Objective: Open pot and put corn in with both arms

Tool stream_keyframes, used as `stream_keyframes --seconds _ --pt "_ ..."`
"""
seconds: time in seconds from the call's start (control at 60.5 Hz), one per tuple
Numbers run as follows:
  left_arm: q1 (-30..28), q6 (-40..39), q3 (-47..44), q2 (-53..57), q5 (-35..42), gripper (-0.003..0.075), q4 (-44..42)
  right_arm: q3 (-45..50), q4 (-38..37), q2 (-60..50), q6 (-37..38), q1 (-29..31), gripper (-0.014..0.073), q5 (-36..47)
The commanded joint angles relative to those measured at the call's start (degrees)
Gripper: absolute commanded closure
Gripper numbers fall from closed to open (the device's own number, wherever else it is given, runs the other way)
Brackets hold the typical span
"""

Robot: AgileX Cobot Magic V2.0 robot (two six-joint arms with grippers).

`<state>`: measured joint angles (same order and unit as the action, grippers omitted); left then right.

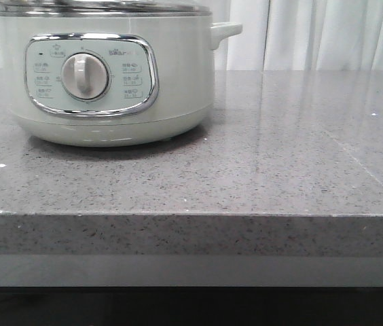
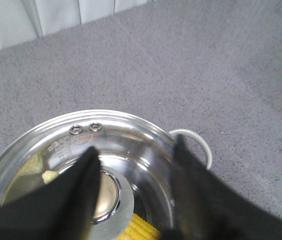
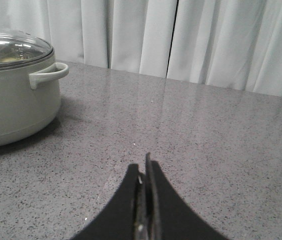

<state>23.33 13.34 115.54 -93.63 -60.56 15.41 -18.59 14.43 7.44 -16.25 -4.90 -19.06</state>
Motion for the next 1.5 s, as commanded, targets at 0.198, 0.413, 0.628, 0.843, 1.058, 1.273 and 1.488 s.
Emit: stream_keyframes --seconds 0.198,0.413,0.628,0.843,1.058,1.273,1.488 --pt "0.5 3.7 -5.8 9.6 7.4 0.0739 4.5 -1.4 0.1 0.6 -0.6 -0.1 0.0657 4.2" --pt "0.5 4.4 -23.0 20.9 17.4 0.0739 4.7 -1.4 0.1 0.6 -0.6 -0.1 0.0657 4.2" --pt "0.5 4.4 -43.8 35.1 28.9 0.0739 4.7 -1.4 0.1 0.6 -0.6 -0.1 0.0662 4.2" --pt "0.5 4.4 -62.5 50.3 37.2 0.0739 5.7 -1.4 0.1 0.6 -0.6 -0.1 0.0662 4.2" --pt "0.5 4.4 -77.8 67.1 41.9 0.0739 7.8 -1.4 0.1 0.6 -0.6 -0.1 0.0662 4.2" --pt "0.5 4.4 -87.5 82.7 42.2 0.0739 7.9 -1.4 0.1 0.6 -0.6 -0.1 0.0662 4.2" --pt "0.5 4.4 -91.1 91.0 42.2 0.0739 7.9 -1.4 0.1 0.6 -0.6 -0.1 0.0662 4.2"
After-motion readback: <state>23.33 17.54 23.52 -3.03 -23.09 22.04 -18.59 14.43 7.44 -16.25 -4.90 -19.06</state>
